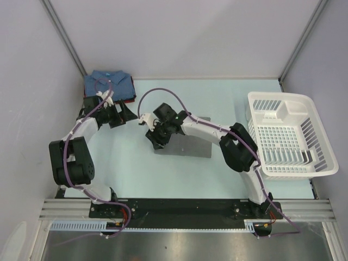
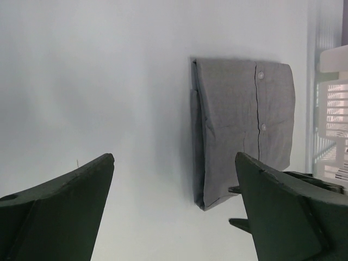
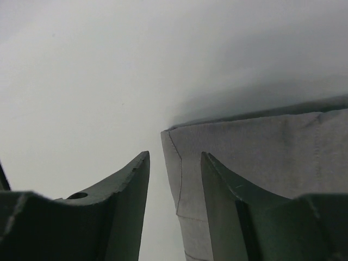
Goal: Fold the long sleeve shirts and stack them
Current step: Fold the shirt
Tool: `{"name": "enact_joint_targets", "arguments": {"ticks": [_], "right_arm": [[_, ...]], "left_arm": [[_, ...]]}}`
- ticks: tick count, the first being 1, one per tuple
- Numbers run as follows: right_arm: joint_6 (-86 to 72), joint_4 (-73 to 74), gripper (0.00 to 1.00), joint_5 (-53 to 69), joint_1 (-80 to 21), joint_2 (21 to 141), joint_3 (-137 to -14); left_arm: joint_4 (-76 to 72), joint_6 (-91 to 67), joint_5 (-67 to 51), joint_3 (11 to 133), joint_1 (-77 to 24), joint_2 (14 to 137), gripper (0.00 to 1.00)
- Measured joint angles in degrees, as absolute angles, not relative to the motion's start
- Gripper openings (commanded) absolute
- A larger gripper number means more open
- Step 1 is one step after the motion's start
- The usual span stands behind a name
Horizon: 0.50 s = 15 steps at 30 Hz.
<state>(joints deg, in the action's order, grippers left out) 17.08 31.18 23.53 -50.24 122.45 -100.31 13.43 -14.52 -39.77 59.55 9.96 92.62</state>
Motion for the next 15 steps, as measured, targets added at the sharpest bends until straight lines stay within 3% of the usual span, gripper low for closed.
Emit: {"name": "enact_joint_targets", "arguments": {"ticks": [5, 7, 11, 15], "right_arm": [[17.6, 28.1, 0.47, 20.9, -51.8, 126.0, -98.1], [18.3, 26.3, 0.4, 20.3, -52.2, 126.6, -96.5], [21.4, 21.7, 0.13, 20.1, -52.6, 125.1, -92.4], [28.1, 19.7, 0.0, 24.0, -52.6, 120.0, -83.9]], "left_arm": [[14.4, -14.3, -39.8, 57.6, 11.2, 89.9, 1.0], [14.5, -13.8, -39.8, 56.9, 11.6, 88.3, 1.0], [15.2, -11.9, -39.9, 56.1, 12.5, 86.3, 0.99], [17.3, -8.3, -42.0, 56.0, 12.9, 86.3, 0.92]]}}
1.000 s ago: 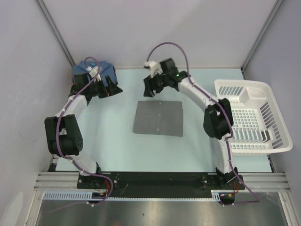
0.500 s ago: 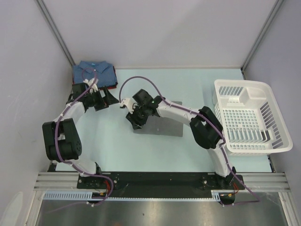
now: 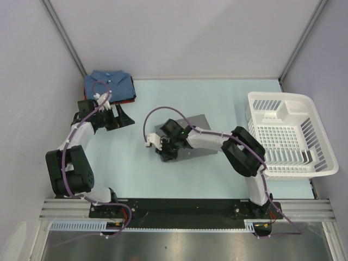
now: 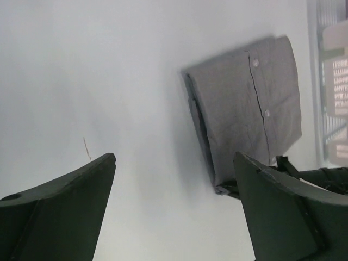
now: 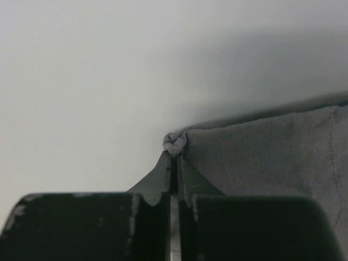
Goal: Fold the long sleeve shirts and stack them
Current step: Fold the shirt
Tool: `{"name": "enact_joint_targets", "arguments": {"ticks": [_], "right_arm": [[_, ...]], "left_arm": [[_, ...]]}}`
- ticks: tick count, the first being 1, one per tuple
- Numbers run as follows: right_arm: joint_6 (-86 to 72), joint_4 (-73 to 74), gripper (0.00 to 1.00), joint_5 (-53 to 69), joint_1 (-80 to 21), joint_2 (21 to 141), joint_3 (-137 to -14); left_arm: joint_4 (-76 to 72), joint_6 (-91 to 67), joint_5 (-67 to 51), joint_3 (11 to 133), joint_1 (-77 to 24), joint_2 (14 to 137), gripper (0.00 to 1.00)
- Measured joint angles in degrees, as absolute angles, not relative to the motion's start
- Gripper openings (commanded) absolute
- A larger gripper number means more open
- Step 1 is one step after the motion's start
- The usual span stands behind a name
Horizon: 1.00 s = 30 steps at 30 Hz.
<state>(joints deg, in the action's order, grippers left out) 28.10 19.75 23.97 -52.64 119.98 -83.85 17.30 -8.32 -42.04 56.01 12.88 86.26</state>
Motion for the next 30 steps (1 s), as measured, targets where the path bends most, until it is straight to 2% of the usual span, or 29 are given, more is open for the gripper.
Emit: {"name": "enact_joint_targets", "arguments": {"ticks": [4, 6, 7, 8, 10, 11, 12, 14, 18, 21, 24, 25, 30], "right_arm": [[40.2, 27.4, 0.0, 28.3, -53.7, 110.6, -72.7], [46.7, 33.1, 0.06, 29.4, -54.6, 105.3, -66.8], [49.5, 35.6, 0.17, 29.7, -54.9, 102.9, -64.1], [51.9, 38.0, 0.41, 29.9, -55.2, 100.9, -61.9], [54.6, 41.4, 0.6, 30.0, -55.4, 98.1, -58.8], [55.8, 43.1, 0.85, 30.0, -55.2, 96.9, -57.7], [56.4, 44.4, 0.93, 30.0, -54.9, 95.9, -57.2], [55.9, 46.6, 0.99, 29.9, -54.2, 94.4, -57.3], [52.3, 48.8, 0.99, 30.3, -51.1, 93.0, -60.1], [47.9, 48.1, 0.95, 31.0, -47.3, 92.5, -63.4], [43.2, 45.9, 0.84, 31.2, -42.9, 92.6, -65.3], [41.5, 45.1, 0.77, 31.0, -41.1, 93.1, -65.8], [33.3, 40.5, 0.64, 28.2, -34.8, 101.2, -69.9]], "left_arm": [[22.1, -1.7, -45.9, 57.6, 12.0, 88.5, 0.89], [24.0, 0.9, -48.1, 59.2, 10.7, 91.2, 0.89], [24.7, 1.8, -48.9, 59.5, 9.7, 92.7, 0.88], [25.1, 2.5, -49.8, 59.7, 8.5, 94.2, 0.88], [25.9, 3.0, -51.2, 59.7, 6.0, 96.7, 0.87], [25.9, 3.0, -52.0, 59.6, 4.5, 98.1, 0.87], [25.8, 2.8, -52.9, 59.5, 3.1, 99.2, 0.87], [25.1, 2.2, -54.4, 58.8, -0.2, 101.1, 0.86], [22.5, -0.7, -56.0, 57.1, -5.8, 103.9, 0.83], [19.3, -4.0, -55.7, 55.9, -8.3, 105.1, 0.81], [15.2, -7.5, -55.1, 55.9, -9.3, 107.0, 0.8], [14.2, -8.6, -55.4, 56.2, -9.6, 107.7, 0.8], [10.3, -12.1, -55.9, 58.7, -12.1, 110.6, 0.79]]}}
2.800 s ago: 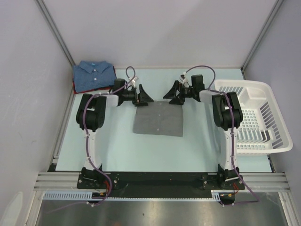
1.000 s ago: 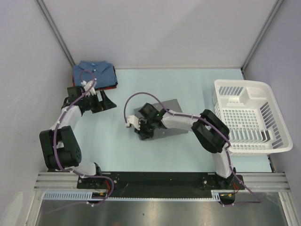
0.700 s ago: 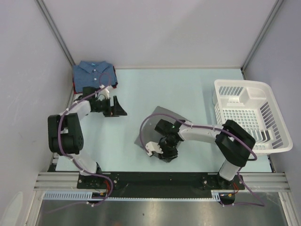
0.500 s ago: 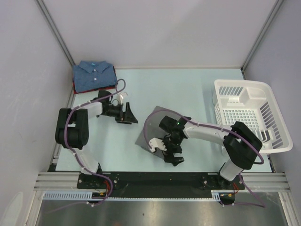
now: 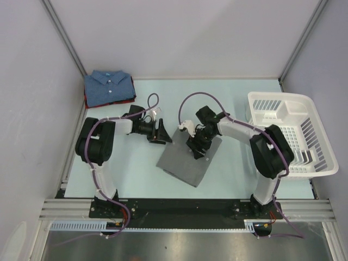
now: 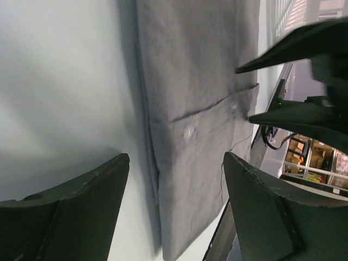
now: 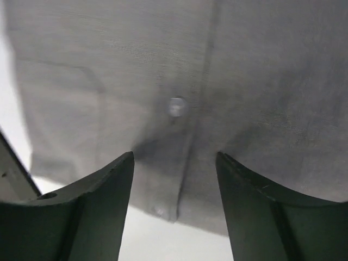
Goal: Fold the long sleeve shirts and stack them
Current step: Fold the shirt
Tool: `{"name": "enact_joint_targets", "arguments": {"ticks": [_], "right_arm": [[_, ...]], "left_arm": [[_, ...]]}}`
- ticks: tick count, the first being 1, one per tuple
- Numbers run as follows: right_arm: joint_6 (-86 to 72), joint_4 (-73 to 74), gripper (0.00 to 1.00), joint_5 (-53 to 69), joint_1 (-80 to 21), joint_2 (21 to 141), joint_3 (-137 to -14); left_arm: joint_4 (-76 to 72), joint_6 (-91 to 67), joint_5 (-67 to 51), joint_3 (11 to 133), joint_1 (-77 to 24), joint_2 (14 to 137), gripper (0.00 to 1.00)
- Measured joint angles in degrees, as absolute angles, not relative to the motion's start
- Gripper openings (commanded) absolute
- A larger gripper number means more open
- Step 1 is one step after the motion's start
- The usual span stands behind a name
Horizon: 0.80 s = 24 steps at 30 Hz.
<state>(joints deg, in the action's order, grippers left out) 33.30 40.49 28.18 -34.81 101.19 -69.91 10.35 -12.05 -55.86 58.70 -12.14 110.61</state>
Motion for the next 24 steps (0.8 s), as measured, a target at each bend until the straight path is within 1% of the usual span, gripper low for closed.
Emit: {"name": "enact_joint_targets", "arguments": {"ticks": [1, 3, 7, 14, 19, 21, 22, 24], "right_arm": [[32.4, 39.6, 0.61, 27.4, -34.2, 103.0, -70.0], [31.1, 39.0, 0.58, 26.4, -33.5, 106.4, -70.0], [29.1, 38.8, 0.53, 26.0, -33.2, 107.5, -71.0], [28.4, 38.2, 0.51, 25.5, -33.1, 107.5, -70.8], [28.0, 38.0, 0.51, 25.3, -33.1, 107.5, -70.7], [27.8, 37.9, 0.51, 25.3, -33.1, 107.5, -70.7], [27.6, 37.8, 0.51, 25.2, -33.1, 107.5, -70.7], [27.3, 37.6, 0.51, 25.1, -33.1, 107.5, -70.6]], "left_arm": [[9.7, -12.3, -55.8, 59.2, -12.9, 111.1, 0.79], [8.9, -13.1, -55.8, 60.2, -14.5, 112.1, 0.79], [7.4, -15.8, -56.4, 62.7, -16.9, 114.7, 0.78], [3.3, -21.6, -57.5, 63.3, -18.8, 116.9, 0.77], [1.3, -24.4, -58.5, 64.5, -20.5, 118.7, 0.73], [0.4, -25.3, -59.0, 64.6, -20.8, 119.2, 0.66], [-0.1, -25.6, -59.0, 64.3, -20.8, 119.2, 0.6], [-1.6, -26.2, -58.8, 63.4, -20.8, 119.1, 0.52]]}}
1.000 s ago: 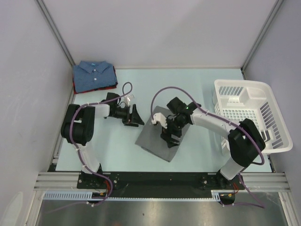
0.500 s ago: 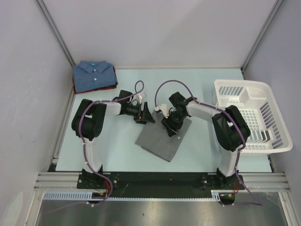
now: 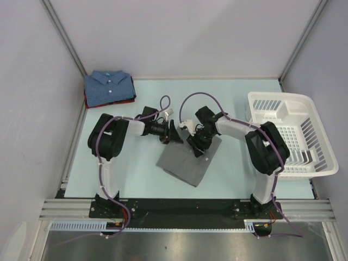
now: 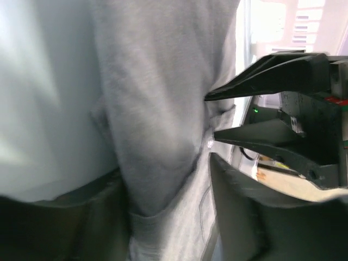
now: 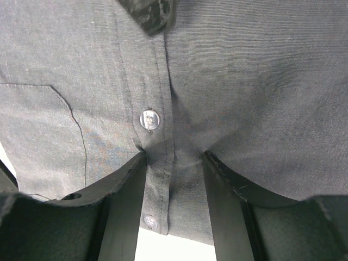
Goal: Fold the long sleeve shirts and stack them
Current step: Fold the shirt
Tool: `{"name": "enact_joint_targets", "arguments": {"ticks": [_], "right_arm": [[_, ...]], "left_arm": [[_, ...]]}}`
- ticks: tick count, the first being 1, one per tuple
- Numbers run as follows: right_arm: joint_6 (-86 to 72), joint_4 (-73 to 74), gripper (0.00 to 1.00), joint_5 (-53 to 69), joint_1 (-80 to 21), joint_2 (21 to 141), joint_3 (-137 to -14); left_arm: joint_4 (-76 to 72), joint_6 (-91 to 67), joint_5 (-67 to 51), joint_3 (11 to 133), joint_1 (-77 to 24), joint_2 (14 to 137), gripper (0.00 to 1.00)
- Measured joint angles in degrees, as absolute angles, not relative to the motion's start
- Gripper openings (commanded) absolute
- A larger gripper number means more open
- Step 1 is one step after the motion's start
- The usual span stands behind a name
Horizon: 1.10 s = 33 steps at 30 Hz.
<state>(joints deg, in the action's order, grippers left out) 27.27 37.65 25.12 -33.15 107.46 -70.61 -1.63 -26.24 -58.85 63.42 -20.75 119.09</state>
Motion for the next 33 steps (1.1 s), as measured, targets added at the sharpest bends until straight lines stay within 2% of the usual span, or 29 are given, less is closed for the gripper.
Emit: {"name": "enact_joint_targets", "arguments": {"ticks": [3, 4, 6, 12, 20, 24, 33], "right_arm": [[26.7, 37.4, 0.52, 24.8, -33.2, 107.4, -70.5], [26.5, 37.3, 0.57, 24.6, -33.3, 107.2, -70.4], [26.2, 37.2, 0.62, 24.3, -33.6, 106.9, -70.2], [25.1, 37.7, 0.74, 23.8, -33.5, 106.1, -70.1], [15.6, 37.1, 0.8, 26.9, -23.9, 104.0, -71.5], [9.0, 35.7, 0.81, 29.8, -20.7, 102.6, -71.5], [-2.4, 30.5, 0.81, 37.3, -20.4, 101.1, -72.5]], "left_arm": [[-6.0, -27.3, -56.9, 59.8, -20.7, 117.8, 0.24], [-7.2, -27.9, -56.0, 58.4, -20.7, 117.4, 0.08], [-9.0, -29.1, -56.0, 56.5, -20.7, 116.9, 0.0], [-7.0, -28.4, -55.5, 56.9, -20.4, 116.2, 0.0], [15.5, -15.8, -44.9, 63.1, -19.2, 107.0, 0.0], [24.9, -10.3, -38.5, 67.4, -18.3, 103.0, 0.0], [42.7, 0.8, -24.3, 77.5, -14.8, 99.2, 0.0]]}}
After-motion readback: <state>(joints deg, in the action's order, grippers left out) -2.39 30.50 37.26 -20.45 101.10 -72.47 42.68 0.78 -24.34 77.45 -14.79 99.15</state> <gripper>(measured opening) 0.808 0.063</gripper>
